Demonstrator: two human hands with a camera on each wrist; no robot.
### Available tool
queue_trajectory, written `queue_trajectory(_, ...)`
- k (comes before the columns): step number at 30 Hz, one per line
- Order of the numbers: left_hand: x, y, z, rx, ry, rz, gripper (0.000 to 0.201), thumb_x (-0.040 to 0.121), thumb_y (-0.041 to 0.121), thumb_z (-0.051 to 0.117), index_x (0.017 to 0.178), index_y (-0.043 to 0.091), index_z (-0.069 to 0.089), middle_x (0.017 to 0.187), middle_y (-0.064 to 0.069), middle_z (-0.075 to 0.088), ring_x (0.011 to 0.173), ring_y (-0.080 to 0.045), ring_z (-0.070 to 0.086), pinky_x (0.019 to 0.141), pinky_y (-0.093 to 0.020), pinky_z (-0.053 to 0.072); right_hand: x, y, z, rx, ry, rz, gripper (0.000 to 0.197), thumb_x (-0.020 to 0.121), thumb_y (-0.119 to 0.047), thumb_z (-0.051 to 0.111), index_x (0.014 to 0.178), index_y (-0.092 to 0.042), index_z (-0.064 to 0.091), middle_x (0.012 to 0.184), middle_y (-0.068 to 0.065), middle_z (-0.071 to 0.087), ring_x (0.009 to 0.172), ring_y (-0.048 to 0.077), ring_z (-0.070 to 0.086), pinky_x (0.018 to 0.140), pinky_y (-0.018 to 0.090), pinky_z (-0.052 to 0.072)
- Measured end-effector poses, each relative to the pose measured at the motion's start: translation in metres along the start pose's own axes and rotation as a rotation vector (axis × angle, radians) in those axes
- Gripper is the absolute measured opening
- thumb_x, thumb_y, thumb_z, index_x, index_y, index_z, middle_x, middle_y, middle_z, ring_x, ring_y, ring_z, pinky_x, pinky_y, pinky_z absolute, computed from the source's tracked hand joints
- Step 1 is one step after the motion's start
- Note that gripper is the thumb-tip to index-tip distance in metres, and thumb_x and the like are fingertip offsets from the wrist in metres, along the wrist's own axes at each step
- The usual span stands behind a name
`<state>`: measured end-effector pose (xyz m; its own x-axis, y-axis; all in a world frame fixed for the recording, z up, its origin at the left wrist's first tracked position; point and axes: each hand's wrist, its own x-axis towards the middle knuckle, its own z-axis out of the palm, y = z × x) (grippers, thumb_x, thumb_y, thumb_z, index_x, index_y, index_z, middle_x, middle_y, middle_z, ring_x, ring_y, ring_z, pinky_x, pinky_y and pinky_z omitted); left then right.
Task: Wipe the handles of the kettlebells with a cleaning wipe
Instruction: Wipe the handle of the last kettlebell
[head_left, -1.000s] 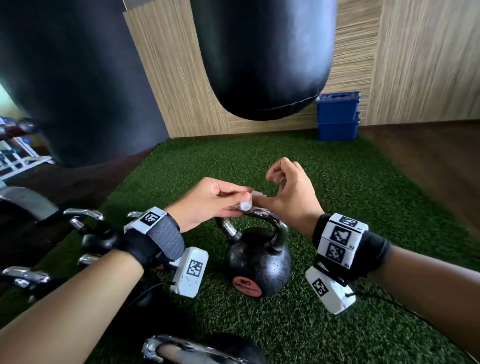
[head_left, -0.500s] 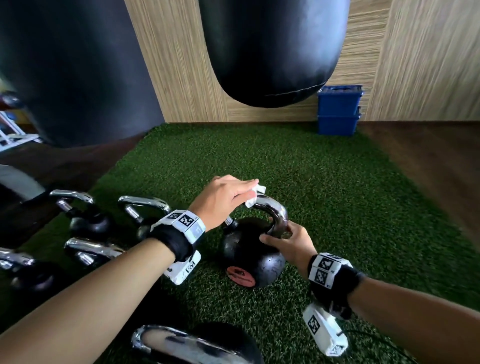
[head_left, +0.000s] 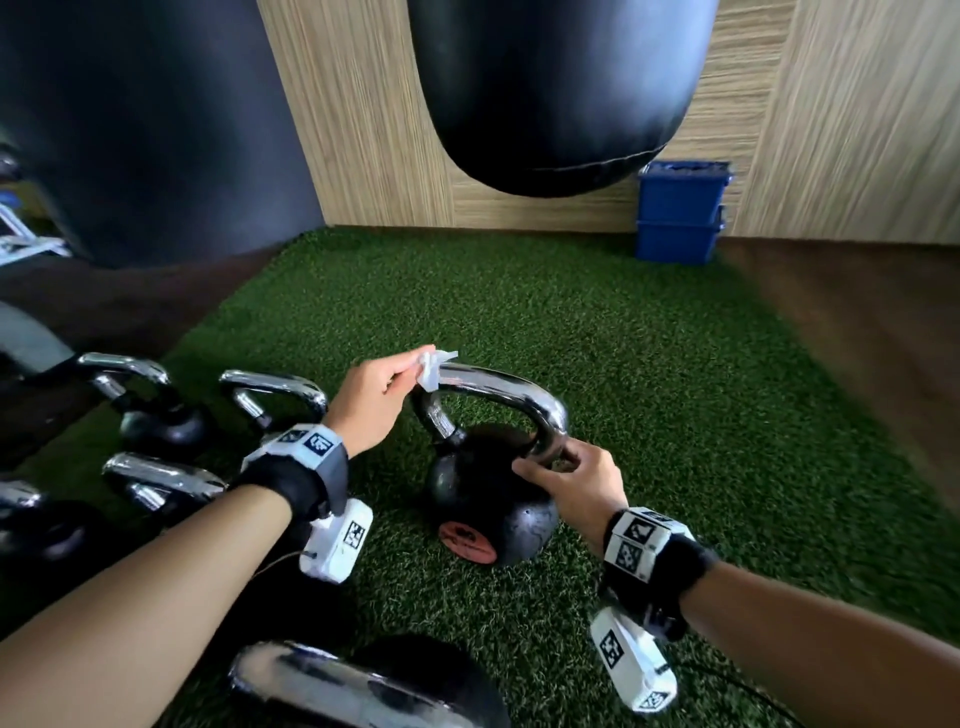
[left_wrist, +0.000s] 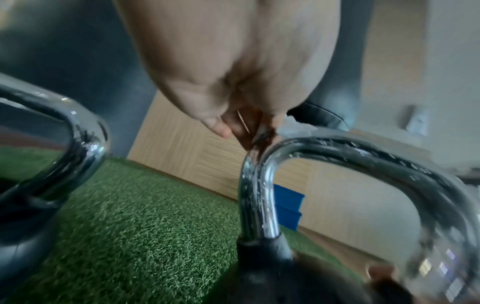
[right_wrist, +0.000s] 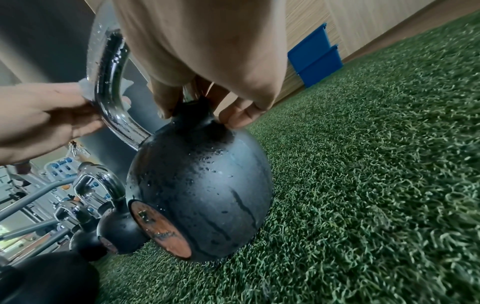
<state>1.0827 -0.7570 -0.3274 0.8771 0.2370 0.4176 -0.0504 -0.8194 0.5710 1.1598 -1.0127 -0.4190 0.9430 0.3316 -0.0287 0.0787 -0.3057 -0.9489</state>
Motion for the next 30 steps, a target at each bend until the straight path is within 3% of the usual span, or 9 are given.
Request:
queue_trajectory(1, 0.003, -0.001, -0.001, -0.048, -0.033, -0.035, 0.034, 0.106, 0.014, 0.05, 0.137, 0.017, 0.063, 0.132, 0.007, 0.066, 0.113, 0.0, 0.065, 0.103, -0.018, 0.046, 0.0, -0.001, -0.001, 0.002, -0.011, 0.006, 0.029, 0.062, -0.052, 0.088, 0.084, -0.038, 0.075, 0.086, -0.011, 0.076, 0.08, 0.009, 0.073, 0.072, 0.036, 0.064)
queue_trajectory(3, 0.007, -0.003, -0.004, -0.075, -0.086, -0.055, 0.033, 0.107, 0.011, 0.049, 0.136, 0.012, 0.064, 0.139, 0.005, 0.062, 0.13, -0.007, 0.057, 0.109, -0.014, 0.038, -0.003, -0.003, -0.002, -0.003, -0.027, 0.016, 0.032, 0.063, -0.052, 0.088, 0.088, -0.035, 0.076, 0.09, -0.01, 0.076, 0.082, 0.01, 0.073, 0.074, 0.036, 0.064)
queue_trajectory(10, 0.001, -0.028, 0.009, -0.095, -0.032, -0.157, 0.033, 0.105, 0.009, 0.051, 0.133, 0.015, 0.067, 0.125, 0.011, 0.066, 0.114, -0.005, 0.062, 0.083, 0.002, 0.038, -0.004, -0.006, -0.004, -0.018, -0.039, 0.027, 0.038, 0.063, -0.055, 0.086, 0.094, -0.035, 0.075, 0.095, -0.01, 0.075, 0.085, 0.009, 0.072, 0.074, 0.035, 0.064)
queue_trajectory(19, -0.018, -0.051, 0.039, -0.244, 0.045, -0.377, 0.03, 0.099, 0.008, 0.061, 0.125, 0.017, 0.072, 0.105, 0.004, 0.074, 0.093, -0.016, 0.067, 0.092, -0.037, 0.053, -0.003, -0.005, -0.004, -0.017, -0.039, 0.018, 0.044, 0.062, -0.053, 0.088, 0.098, -0.031, 0.075, 0.099, -0.009, 0.075, 0.084, 0.007, 0.072, 0.068, 0.026, 0.063)
queue_trajectory(22, -0.032, -0.054, 0.054, -0.174, -0.053, -0.385, 0.016, 0.095, 0.012, 0.068, 0.104, 0.021, 0.077, 0.087, -0.009, 0.073, 0.078, -0.019, 0.056, 0.072, -0.03, 0.042, -0.004, -0.008, -0.004, -0.044, -0.03, 0.009, 0.04, 0.064, -0.05, 0.088, 0.094, -0.03, 0.073, 0.096, -0.01, 0.073, 0.086, 0.007, 0.07, 0.073, 0.029, 0.062)
queue_trajectory(24, -0.036, -0.052, 0.056, -0.132, -0.118, -0.378, 0.015, 0.095, 0.015, 0.068, 0.103, 0.023, 0.078, 0.085, -0.011, 0.073, 0.075, -0.016, 0.053, 0.068, -0.03, 0.037, -0.005, -0.012, -0.005, -0.044, -0.052, 0.021, 0.037, 0.066, -0.046, 0.089, 0.093, -0.028, 0.071, 0.098, -0.008, 0.073, 0.087, 0.009, 0.07, 0.074, 0.03, 0.062)
queue_trajectory(26, -0.032, -0.047, 0.05, -0.203, -0.202, -0.436, 0.014, 0.089, 0.027, 0.073, 0.099, 0.018, 0.079, 0.096, -0.018, 0.076, 0.08, -0.019, 0.059, 0.079, -0.035, 0.049, -0.005, -0.018, -0.007, -0.026, -0.114, 0.06, 0.051, 0.069, -0.04, 0.088, 0.111, -0.021, 0.067, 0.109, 0.001, 0.071, 0.095, 0.015, 0.069, 0.07, 0.025, 0.061)
queue_trajectory(28, -0.027, -0.043, 0.043, -0.327, -0.248, -0.512, 0.038, 0.082, 0.043, 0.073, 0.098, 0.01, 0.079, 0.105, -0.02, 0.075, 0.09, -0.025, 0.069, 0.097, -0.047, 0.053, -0.007, -0.024, -0.008, 0.046, -0.179, 0.118, 0.074, 0.075, -0.027, 0.086, 0.137, -0.01, 0.049, 0.126, 0.012, 0.063, 0.11, 0.025, 0.065, 0.069, 0.019, 0.058)
queue_trajectory(30, -0.025, -0.04, 0.038, -0.268, -0.255, -0.469, 0.05, 0.091, 0.049, 0.069, 0.096, 0.0, 0.075, 0.097, -0.022, 0.076, 0.094, -0.034, 0.073, 0.095, -0.048, 0.054, -0.011, -0.028, -0.007, 0.104, -0.216, 0.159, 0.085, 0.079, -0.015, 0.082, 0.147, -0.006, 0.032, 0.137, 0.019, 0.053, 0.124, 0.033, 0.056, 0.093, 0.036, 0.057)
